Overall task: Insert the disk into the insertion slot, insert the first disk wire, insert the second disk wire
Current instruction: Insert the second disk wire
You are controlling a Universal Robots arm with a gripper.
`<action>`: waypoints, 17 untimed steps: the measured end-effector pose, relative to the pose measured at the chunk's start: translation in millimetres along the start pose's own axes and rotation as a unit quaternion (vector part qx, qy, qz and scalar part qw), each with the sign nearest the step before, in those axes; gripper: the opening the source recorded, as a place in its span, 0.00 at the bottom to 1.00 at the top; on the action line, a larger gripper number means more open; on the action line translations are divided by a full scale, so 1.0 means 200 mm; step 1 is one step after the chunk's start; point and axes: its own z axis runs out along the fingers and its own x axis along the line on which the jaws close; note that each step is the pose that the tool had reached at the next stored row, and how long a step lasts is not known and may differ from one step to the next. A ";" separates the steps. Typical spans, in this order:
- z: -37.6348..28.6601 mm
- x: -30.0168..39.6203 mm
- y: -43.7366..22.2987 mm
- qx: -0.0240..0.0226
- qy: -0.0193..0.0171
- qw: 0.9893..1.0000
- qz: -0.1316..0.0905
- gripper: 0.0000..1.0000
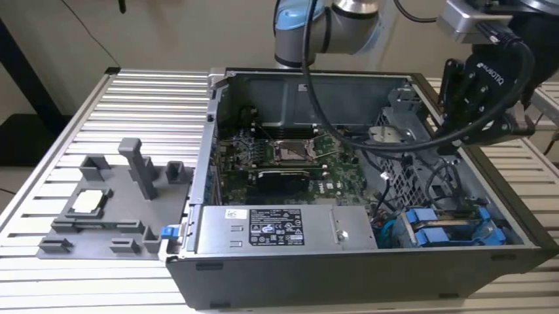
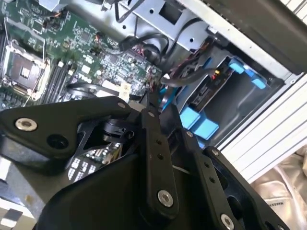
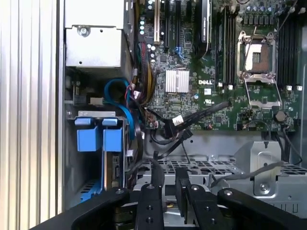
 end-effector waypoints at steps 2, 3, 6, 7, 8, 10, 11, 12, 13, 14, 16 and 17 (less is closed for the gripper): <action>0.007 0.000 0.045 0.004 0.000 1.000 0.000 0.27; 0.010 0.000 0.068 0.006 0.000 1.000 0.000 0.27; 0.019 -0.001 0.133 0.013 0.000 1.000 -0.001 0.27; 0.022 -0.001 0.151 0.015 0.001 1.000 -0.001 0.27; 0.025 -0.001 0.168 0.017 0.001 1.000 -0.001 0.27; 0.031 -0.002 0.195 0.021 0.002 1.000 -0.001 0.27; 0.035 -0.003 0.205 0.023 0.003 1.000 -0.001 0.27; 0.038 -0.004 0.210 0.025 0.004 1.000 -0.002 0.27; 0.040 -0.006 0.214 0.027 0.006 1.000 -0.003 0.27; 0.041 -0.007 0.217 0.029 0.009 1.000 -0.005 0.27; 0.043 -0.010 0.220 0.032 0.019 0.999 -0.008 0.27; 0.044 -0.012 0.222 0.034 0.025 0.999 -0.009 0.27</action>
